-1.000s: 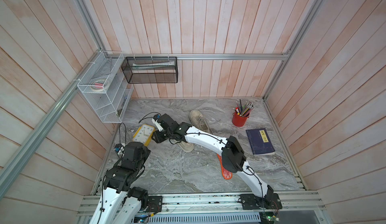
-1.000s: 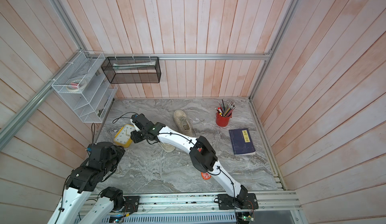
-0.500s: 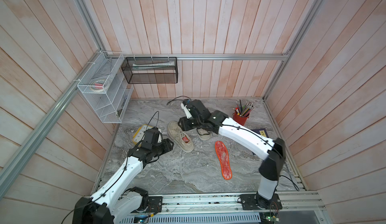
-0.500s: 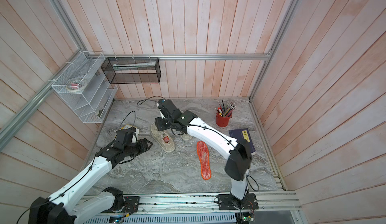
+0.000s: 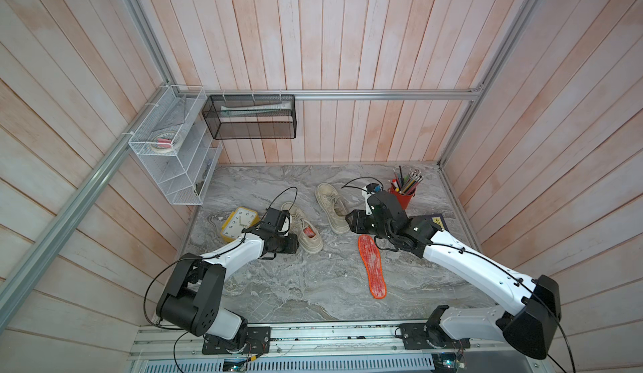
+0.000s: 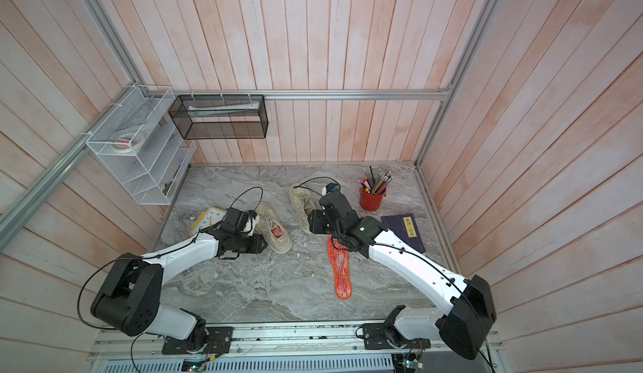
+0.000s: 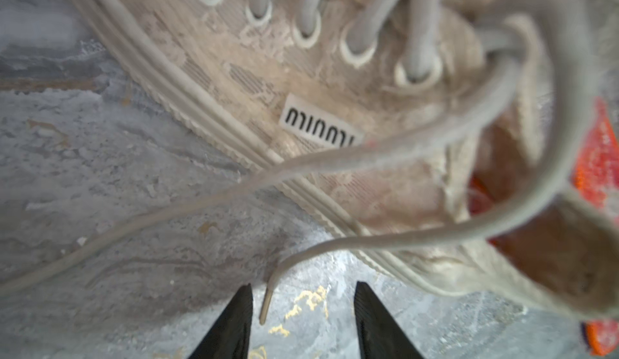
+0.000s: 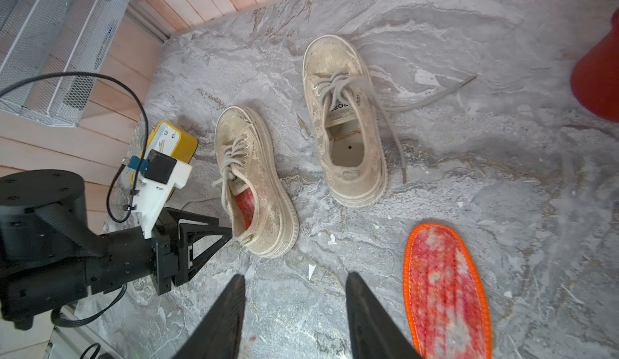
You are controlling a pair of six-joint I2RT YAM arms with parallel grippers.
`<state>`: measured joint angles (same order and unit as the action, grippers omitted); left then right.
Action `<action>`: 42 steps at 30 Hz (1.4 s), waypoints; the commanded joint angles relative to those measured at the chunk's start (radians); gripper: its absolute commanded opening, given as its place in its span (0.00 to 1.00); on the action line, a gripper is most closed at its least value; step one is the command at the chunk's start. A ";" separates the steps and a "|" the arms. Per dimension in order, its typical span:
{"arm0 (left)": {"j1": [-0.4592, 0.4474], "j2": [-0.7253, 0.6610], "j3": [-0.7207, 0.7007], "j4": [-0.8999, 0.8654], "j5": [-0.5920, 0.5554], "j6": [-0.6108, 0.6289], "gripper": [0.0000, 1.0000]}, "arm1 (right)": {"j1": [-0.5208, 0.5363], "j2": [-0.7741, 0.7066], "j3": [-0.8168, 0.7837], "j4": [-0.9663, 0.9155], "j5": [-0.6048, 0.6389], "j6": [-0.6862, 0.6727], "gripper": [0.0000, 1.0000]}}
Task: Remove the insole from the shoe
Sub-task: Move the shoe to the center of the board.
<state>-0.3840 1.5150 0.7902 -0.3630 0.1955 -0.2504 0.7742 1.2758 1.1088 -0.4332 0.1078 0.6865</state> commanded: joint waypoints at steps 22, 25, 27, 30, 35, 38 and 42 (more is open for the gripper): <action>-0.002 -0.024 0.167 -0.185 0.013 0.120 0.00 | -0.042 -0.064 -0.049 0.019 0.021 0.031 0.49; 0.029 -0.081 0.222 -0.206 0.169 0.046 0.00 | -0.047 -0.061 -0.051 0.025 0.014 0.027 0.48; 0.040 -0.091 0.265 -0.187 0.265 -0.019 0.00 | -0.049 -0.054 -0.048 0.025 0.005 0.021 0.48; 0.042 -0.049 0.324 -0.112 0.378 -0.128 0.00 | -0.049 -0.043 -0.043 0.030 -0.008 0.016 0.48; 0.038 0.121 0.477 0.012 0.457 -0.275 0.00 | -0.050 -0.030 -0.045 0.045 -0.034 0.015 0.48; 0.030 0.245 0.572 -0.017 0.390 -0.296 0.43 | -0.049 -0.015 -0.041 0.054 -0.049 0.015 0.48; 0.033 0.309 0.610 -0.073 0.312 -0.317 0.85 | -0.043 0.011 -0.020 0.057 -0.065 0.007 0.47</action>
<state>-0.3489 1.8183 1.3857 -0.3988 0.5560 -0.5194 0.7303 1.2636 1.0748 -0.3878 0.0643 0.7059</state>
